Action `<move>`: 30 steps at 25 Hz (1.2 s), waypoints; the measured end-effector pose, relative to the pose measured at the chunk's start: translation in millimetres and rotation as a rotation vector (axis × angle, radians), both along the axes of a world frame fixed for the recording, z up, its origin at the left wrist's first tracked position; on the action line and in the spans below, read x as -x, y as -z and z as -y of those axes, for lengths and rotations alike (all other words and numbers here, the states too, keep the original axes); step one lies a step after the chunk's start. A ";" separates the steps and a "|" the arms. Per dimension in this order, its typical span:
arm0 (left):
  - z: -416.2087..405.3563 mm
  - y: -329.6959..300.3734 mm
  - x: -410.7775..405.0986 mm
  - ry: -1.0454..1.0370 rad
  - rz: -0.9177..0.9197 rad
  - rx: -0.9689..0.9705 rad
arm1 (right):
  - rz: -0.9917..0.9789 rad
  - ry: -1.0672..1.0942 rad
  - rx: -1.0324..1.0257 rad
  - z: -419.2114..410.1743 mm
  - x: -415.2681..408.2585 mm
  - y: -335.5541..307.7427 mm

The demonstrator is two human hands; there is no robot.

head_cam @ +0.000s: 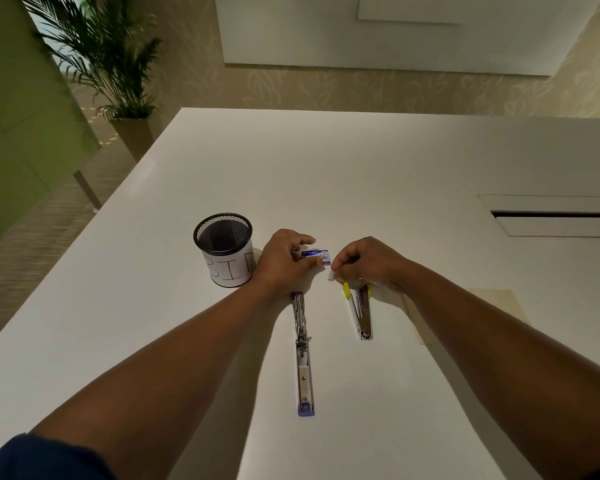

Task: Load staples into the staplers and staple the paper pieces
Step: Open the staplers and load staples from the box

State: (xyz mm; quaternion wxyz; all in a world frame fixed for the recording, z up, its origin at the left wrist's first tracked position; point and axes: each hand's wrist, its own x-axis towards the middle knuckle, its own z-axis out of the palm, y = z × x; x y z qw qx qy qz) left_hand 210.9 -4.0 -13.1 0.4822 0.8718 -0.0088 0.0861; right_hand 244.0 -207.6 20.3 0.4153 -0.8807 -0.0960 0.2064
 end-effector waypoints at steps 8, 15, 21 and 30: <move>-1.4 -0.4 20.3 -0.084 -0.024 0.132 | 0.035 -0.020 0.081 -8.7 7.9 -5.3; -2.8 -3.4 27.0 -0.056 -0.054 0.196 | 0.193 -0.048 0.212 -19.6 19.1 -1.7; -7.4 -14.8 45.9 0.041 -0.136 0.400 | 0.417 -0.055 0.221 -34.1 36.9 -12.8; -24.9 -21.3 82.4 0.080 -0.219 0.423 | 0.627 -0.171 0.213 -45.7 82.0 -13.6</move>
